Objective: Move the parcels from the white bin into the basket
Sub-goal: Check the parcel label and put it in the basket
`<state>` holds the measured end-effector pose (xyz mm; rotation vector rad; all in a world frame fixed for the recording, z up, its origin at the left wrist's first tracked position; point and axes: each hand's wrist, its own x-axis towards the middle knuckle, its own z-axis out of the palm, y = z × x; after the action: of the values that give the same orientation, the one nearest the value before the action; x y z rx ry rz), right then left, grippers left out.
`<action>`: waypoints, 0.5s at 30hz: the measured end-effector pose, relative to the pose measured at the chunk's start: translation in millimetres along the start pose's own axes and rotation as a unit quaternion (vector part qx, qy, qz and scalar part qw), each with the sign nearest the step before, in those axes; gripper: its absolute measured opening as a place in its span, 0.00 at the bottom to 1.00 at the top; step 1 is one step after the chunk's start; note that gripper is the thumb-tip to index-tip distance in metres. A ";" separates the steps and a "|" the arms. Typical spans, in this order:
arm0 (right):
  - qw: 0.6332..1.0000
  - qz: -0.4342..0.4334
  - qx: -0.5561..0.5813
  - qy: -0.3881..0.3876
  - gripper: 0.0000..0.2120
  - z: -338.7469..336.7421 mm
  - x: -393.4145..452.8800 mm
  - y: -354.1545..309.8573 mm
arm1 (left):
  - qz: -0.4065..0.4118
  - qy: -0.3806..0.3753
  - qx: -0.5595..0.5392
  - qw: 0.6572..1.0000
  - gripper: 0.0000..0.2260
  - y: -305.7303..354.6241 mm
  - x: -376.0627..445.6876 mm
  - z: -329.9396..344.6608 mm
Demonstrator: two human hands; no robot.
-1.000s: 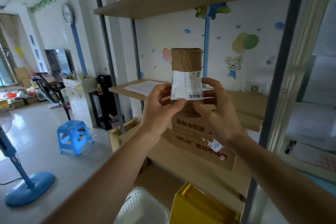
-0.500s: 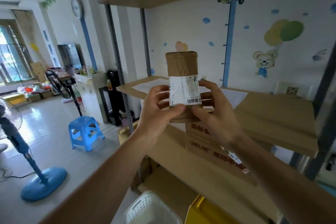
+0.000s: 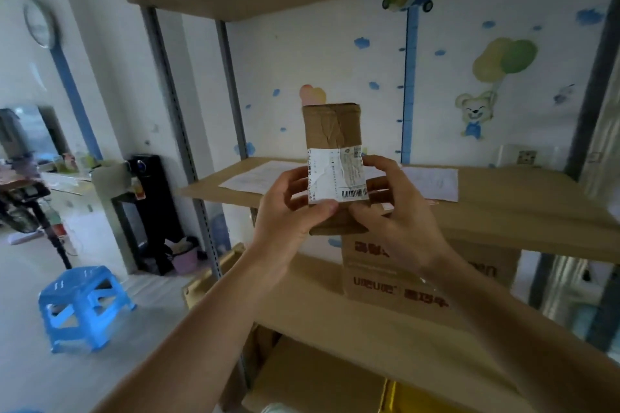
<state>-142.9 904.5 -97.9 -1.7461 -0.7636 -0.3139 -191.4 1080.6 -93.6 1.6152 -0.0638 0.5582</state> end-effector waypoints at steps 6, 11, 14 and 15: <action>0.997 0.028 -0.035 0.059 0.28 43.8 1.4 -4.4 | 0.017 -0.083 -0.023 0.996 0.24 -26.5 30.2 -36.2; 0.996 0.029 -0.032 0.076 0.27 38.5 9.4 11.8 | 0.028 -0.109 -0.053 0.992 0.24 -43.6 46.2 -24.9; 0.999 0.019 -0.016 0.046 0.27 37.4 18.6 28.7 | 0.021 -0.096 -0.074 0.992 0.26 -56.9 51.3 -20.1; 0.999 0.013 -0.013 0.034 0.27 37.6 22.6 36.1 | 0.023 -0.086 -0.073 0.993 0.28 -61.6 53.4 -19.9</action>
<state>-109.4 942.0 -124.4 -1.7596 -0.6891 -0.3648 -128.5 1123.0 -129.2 1.5185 -0.2650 0.4367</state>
